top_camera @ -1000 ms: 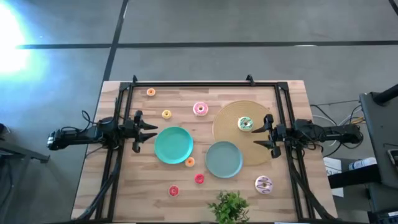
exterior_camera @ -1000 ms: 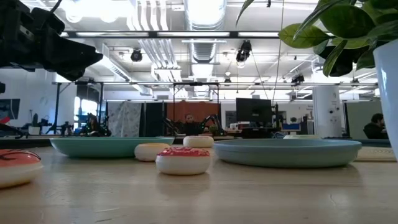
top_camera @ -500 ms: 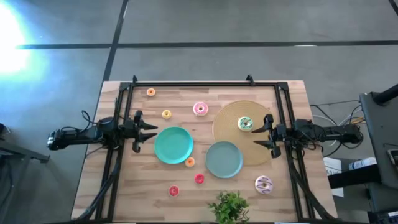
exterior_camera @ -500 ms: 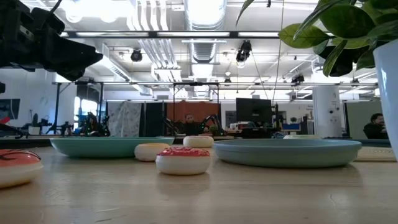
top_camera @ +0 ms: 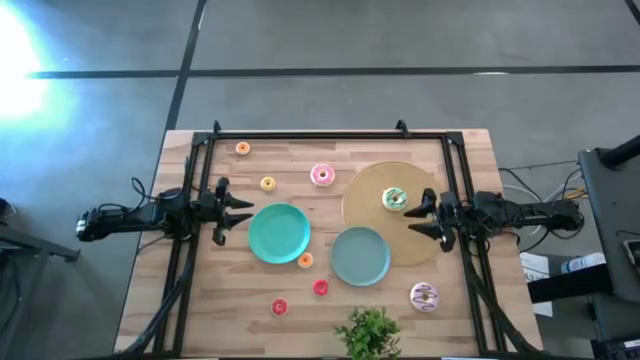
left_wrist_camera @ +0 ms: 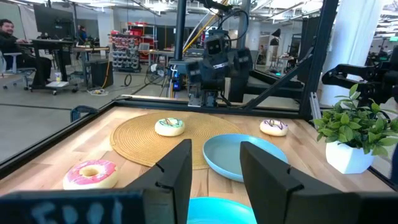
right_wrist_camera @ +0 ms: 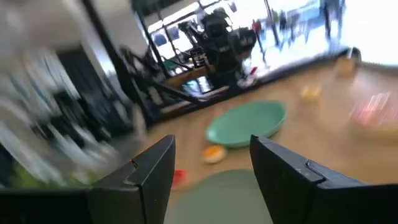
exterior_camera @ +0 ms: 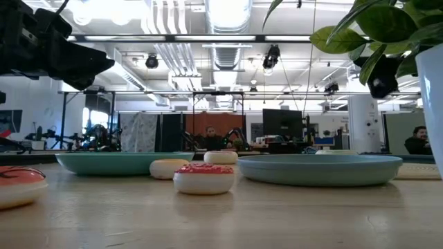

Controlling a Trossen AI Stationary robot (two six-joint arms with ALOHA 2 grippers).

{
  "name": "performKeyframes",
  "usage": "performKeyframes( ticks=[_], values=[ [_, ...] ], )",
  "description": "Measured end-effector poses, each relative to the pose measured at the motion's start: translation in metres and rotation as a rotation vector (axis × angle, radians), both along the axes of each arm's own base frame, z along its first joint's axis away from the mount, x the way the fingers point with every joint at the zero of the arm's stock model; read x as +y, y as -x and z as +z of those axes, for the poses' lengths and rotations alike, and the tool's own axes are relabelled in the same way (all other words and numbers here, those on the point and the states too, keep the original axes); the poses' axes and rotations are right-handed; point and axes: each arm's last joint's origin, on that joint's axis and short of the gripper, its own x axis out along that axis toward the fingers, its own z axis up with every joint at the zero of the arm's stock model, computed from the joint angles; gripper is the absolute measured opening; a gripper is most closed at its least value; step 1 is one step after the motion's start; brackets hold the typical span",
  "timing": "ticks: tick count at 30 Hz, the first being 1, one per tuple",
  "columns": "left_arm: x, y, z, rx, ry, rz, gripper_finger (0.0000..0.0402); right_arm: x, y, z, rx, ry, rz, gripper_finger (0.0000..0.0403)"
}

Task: Pick & Place donuts
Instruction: Put the large blue donut on the blue plate

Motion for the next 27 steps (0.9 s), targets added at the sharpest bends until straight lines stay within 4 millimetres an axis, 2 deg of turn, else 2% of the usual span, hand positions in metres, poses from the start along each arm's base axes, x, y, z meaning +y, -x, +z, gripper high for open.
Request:
performKeyframes(
  ticks=[5, 8, 15, 17, 23, 27],
  values=[
    [0.0, 0.0, 0.0, 0.001, 0.0, 0.0, 0.011, 0.0, 0.0, 0.0, 0.038, -0.385, 0.013, 0.0201],
    [0.0, 0.0, 0.0, 0.0, 0.0, 0.0, 0.011, 0.0, 0.0, 0.0, 0.053, -0.539, 0.015, 0.0201],
    [0.0, 0.0, 0.0, 0.001, 0.0, 0.0, 0.011, -0.003, 0.0, 0.002, 0.007, -0.589, -0.067, 0.0201],
    [0.0, 0.0, 0.0, 0.0, 0.0, 0.0, 0.011, -0.003, 0.0, 0.003, 0.005, -0.655, -0.06, 0.0201],
    [0.0, 0.0, 0.0, 0.0, 0.0, 0.0, 0.011, -0.002, -0.003, -0.001, 0.06, -0.643, -0.062, 0.0201],
    [0.0, 0.0, 0.0, 0.0, 0.0, 0.0, 0.011, -0.004, -0.009, -0.007, 0.109, -0.698, -0.159, 0.0201]
  ],
)
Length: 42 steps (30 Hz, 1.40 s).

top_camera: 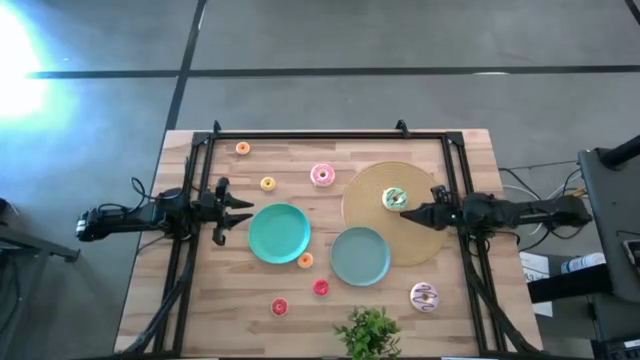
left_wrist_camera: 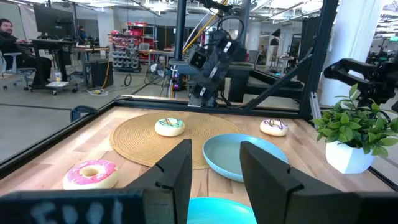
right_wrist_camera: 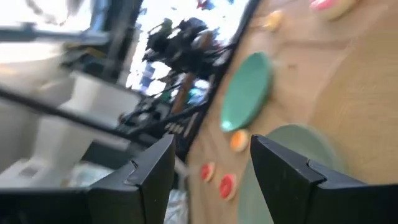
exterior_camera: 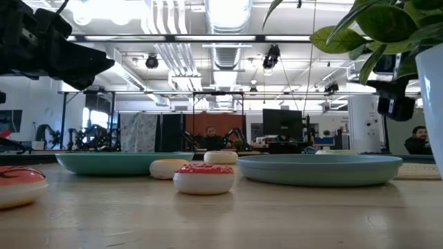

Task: Pick & Place donuts
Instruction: Put the large blue donut on the blue plate

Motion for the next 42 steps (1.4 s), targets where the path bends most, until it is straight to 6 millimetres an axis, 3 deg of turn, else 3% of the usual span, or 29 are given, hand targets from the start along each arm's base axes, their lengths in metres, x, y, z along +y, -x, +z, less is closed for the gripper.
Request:
performKeyframes(
  ticks=[6, 11, 14, 18, 26, 34, 42],
  values=[
    [0.0, 0.0, 0.0, 0.0, 0.0, 0.0, 0.011, -0.008, -0.011, 0.008, 0.21, 0.049, -0.304, 0.0201],
    [0.0, 0.0, 0.0, 0.0, 0.0, 0.0, 0.011, -0.017, -0.015, 0.017, 0.631, 0.023, -0.523, 0.0201],
    [0.0, 0.0, 0.0, 0.0, 0.0, 0.0, 0.011, -0.02, -0.021, 0.024, 0.852, 0.001, -0.498, 0.0201],
    [0.0, 0.0, 0.0, 0.0, 0.0, 0.0, 0.011, -0.026, -0.037, 0.031, 1.011, 0.022, -0.452, 0.0201],
    [0.0, 0.0, 0.0, 0.0, 0.0, 0.0, 0.011, -0.059, -0.065, 0.031, 1.125, 0.09, -0.307, 0.0233],
    [0.0, 0.0, 0.0, 0.001, 0.0, 0.0, 0.011, -0.097, -0.064, 0.008, 1.233, 0.037, -0.136, 0.0294],
    [0.0, 0.0, 0.0, 0.0, 0.0, 0.0, 0.011, -0.108, -0.073, -0.007, 1.226, 0.067, -0.026, 0.0284]
  ],
)
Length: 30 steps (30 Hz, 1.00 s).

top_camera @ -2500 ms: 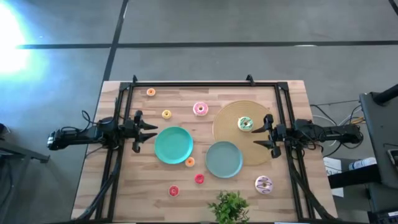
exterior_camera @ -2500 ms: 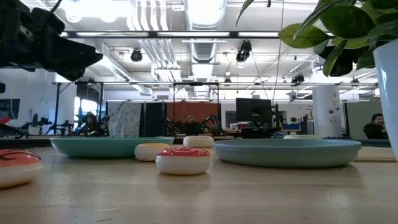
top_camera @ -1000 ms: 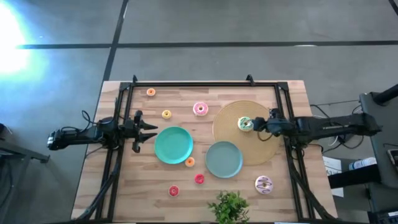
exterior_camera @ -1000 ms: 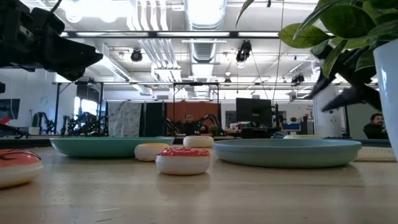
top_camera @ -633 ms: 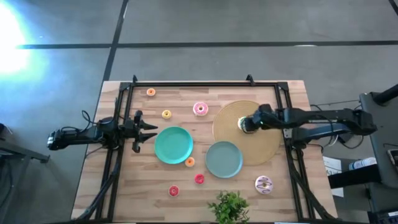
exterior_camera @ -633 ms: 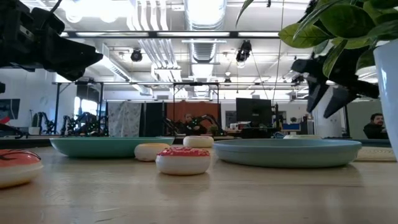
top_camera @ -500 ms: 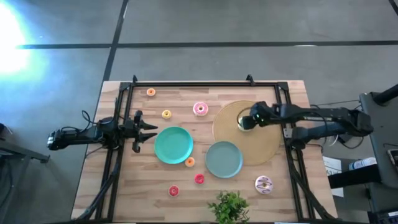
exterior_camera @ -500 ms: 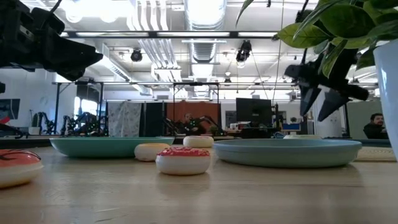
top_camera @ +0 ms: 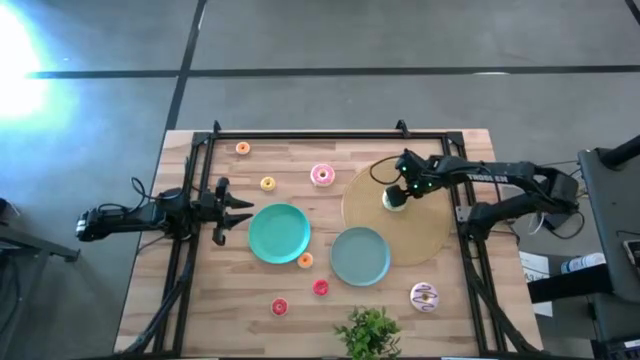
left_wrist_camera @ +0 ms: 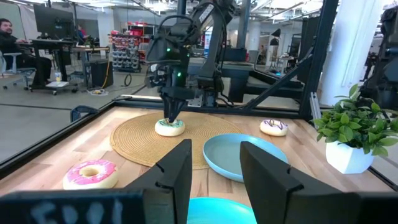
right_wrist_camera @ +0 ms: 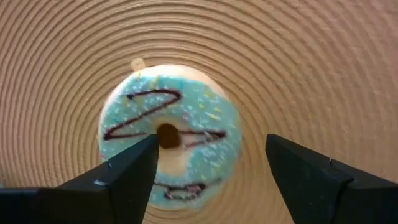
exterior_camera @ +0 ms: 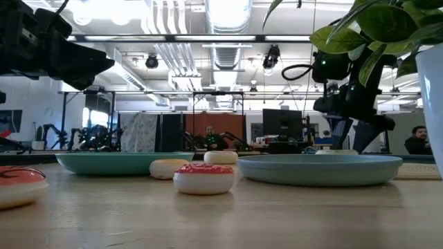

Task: Pick & Place donuts
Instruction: Put the large blue donut on the blue plate

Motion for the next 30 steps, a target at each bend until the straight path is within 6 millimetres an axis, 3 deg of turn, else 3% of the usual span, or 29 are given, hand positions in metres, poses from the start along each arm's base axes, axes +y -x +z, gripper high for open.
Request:
performKeyframes(
  ticks=[6, 11, 19, 24, 30],
  values=[
    [0.0, 0.0, 0.0, 0.0, 0.0, 0.001, 0.011, -0.005, -0.009, -0.013, 0.005, -0.032, 0.033, 0.0243],
    [0.0, 0.0, 0.0, 0.0, 0.0, 0.0, 0.011, -0.007, -0.015, -0.016, 0.007, -0.059, 0.073, 0.0175],
    [0.0, 0.0, 0.0, 0.0, 0.0, 0.0, 0.011, -0.015, -0.028, 0.01, -0.008, -0.035, 0.132, 0.0029],
    [0.0, 0.0, 0.0, 0.0, 0.0, 0.0, 0.011, -0.013, -0.045, 0.038, -0.099, -0.057, 0.28, 0.0018],
    [0.0, 0.0, 0.0, 0.0, 0.0, 0.001, 0.011, 0.025, -0.078, 0.056, -0.21, -0.096, 0.593, 0.0017]
  ],
)
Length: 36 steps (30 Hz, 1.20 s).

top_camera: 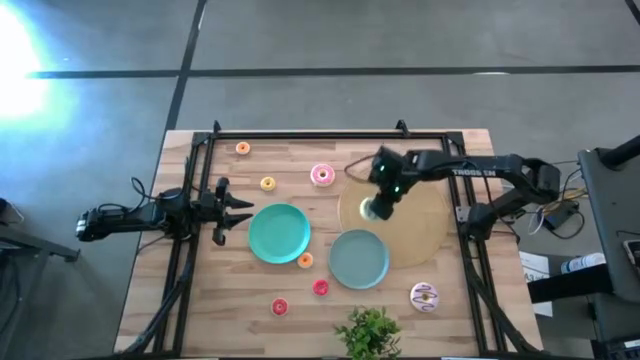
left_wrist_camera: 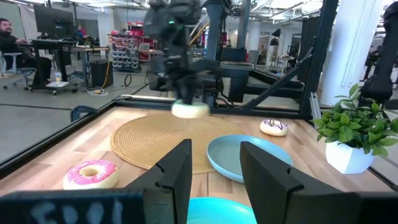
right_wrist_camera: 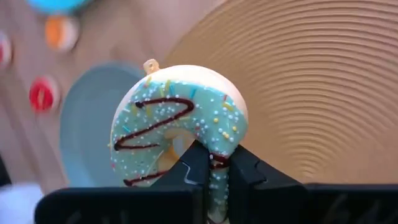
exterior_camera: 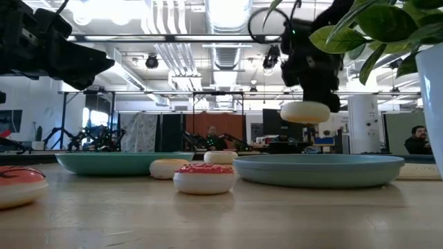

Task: Pick & Place donuts
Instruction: Put the large blue donut on the blue plate, then put the large purple donut on the blue plate

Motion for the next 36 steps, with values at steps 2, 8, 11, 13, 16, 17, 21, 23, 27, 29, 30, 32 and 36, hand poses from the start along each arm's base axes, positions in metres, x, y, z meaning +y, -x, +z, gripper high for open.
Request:
performKeyframes(
  ticks=[2, 8, 11, 13, 16, 17, 21, 23, 27, 29, 30, 32, 36],
  values=[
    [0.0, 0.0, 0.0, 0.0, 0.0, 0.0, 0.011, 0.017, -0.012, -0.002, -0.002, 0.019, 0.093, 0.0016],
    [0.0, 0.0, 0.0, 0.0, 0.0, 0.0, 0.011, 0.055, -0.038, -0.025, 0.075, 0.061, 0.264, 0.0016],
    [0.0, 0.0, 0.0, 0.0, 0.0, 0.0, 0.011, 0.068, -0.052, -0.036, 0.097, 0.063, 0.332, 0.0019],
    [0.0, 0.0, 0.0, 0.0, 0.0, -0.001, 0.011, 0.076, -0.06, -0.042, 0.109, 0.068, 0.385, 0.0025],
    [0.0, 0.0, 0.0, 0.0, 0.0, 0.0, 0.011, 0.084, -0.073, -0.047, 0.108, 0.074, 0.423, 0.0037],
    [0.0, 0.0, 0.0, 0.0, 0.0, -0.001, 0.011, 0.085, -0.077, -0.046, 0.102, 0.077, 0.425, 0.0041],
    [0.0, 0.0, 0.0, 0.0, 0.0, -0.001, 0.011, 0.087, -0.087, -0.044, 0.102, 0.114, 0.407, 0.0066],
    [0.0, 0.0, 0.0, 0.0, 0.0, 0.0, 0.011, 0.088, -0.088, -0.044, 0.112, 0.12, 0.405, 0.0085],
    [0.0, 0.0, 0.0, 0.0, 0.0, 0.0, 0.011, 0.087, -0.085, -0.045, 0.154, 0.156, 0.39, 0.0131],
    [0.0, 0.0, 0.0, 0.0, 0.0, -0.001, 0.011, 0.086, -0.081, -0.046, 0.214, 0.213, 0.364, 0.0155],
    [0.0, 0.0, 0.0, 0.0, 0.0, 0.0, 0.011, 0.085, -0.079, -0.046, 0.232, 0.23, 0.344, 0.0166],
    [0.0, 0.0, 0.0, 0.0, 0.0, 0.0, 0.011, 0.084, -0.078, -0.042, 0.236, 0.251, 0.331, 0.0185],
    [0.0, 0.0, 0.0, 0.0, 0.0, 0.0, 0.011, 0.085, -0.076, -0.031, 0.213, 0.266, 0.355, 0.0213]
  ],
)
